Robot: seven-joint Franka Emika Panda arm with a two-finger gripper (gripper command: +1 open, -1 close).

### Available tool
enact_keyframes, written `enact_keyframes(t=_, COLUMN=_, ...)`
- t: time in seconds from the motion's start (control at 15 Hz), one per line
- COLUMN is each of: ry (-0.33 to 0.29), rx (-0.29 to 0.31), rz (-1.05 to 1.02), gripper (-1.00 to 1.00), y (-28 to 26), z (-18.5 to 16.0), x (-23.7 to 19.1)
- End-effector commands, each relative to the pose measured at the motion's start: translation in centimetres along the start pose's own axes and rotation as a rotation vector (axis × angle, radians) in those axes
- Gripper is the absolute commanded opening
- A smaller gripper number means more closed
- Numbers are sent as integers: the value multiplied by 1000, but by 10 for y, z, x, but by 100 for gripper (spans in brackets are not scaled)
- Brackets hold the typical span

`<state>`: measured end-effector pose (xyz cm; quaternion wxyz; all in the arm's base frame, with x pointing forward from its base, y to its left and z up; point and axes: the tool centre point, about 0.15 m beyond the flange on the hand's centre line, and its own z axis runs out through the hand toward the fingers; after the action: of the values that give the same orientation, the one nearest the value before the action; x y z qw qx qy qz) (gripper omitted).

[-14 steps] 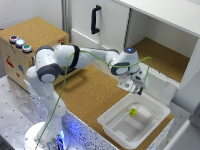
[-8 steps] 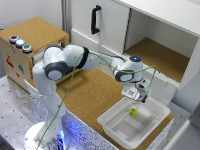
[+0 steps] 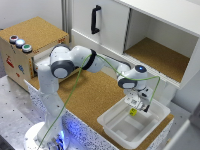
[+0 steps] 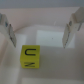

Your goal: Lift the yellow block

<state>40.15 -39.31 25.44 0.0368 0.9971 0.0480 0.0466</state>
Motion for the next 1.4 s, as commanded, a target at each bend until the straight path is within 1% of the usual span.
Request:
enact_keyframes(t=0.0, ry=44, rx=16, rz=-43, gripper=100, y=4, z=34, x=5)
enact_keyframes(t=0.2, ry=39, rx=24, rz=-84, gripper=100, y=-11, z=36, x=3)
enact_keyframes(t=0.33, ry=43, rx=25, rz=-72, gripper=100, y=-15, z=38, x=3)
enact_keyframes(t=0.4, ry=42, rx=30, rz=-72, gripper=-100, y=-18, z=40, x=3)
enact_keyframes(t=0.53, ry=43, rx=28, rz=-59, gripper=-100, y=-21, z=41, x=4)
enact_keyframes(t=0.8, ry=22, rx=16, rz=-42, gripper=-100, y=-22, z=46, x=4)
enact_keyframes(t=0.93, ry=19, rx=-1, rz=-25, gripper=-100, y=-25, z=46, x=3)
enact_keyframes(t=1.07, ry=11, rx=-24, rz=-2, gripper=-100, y=-25, z=42, x=3)
enact_keyframes(t=1.13, ry=-3, rx=-30, rz=37, gripper=-100, y=-23, z=37, x=4)
enact_keyframes(t=1.2, ry=-8, rx=-51, rz=55, gripper=-100, y=-23, z=32, x=4)
enact_keyframes(t=1.33, ry=2, rx=-78, rz=100, gripper=-100, y=-23, z=14, x=6)
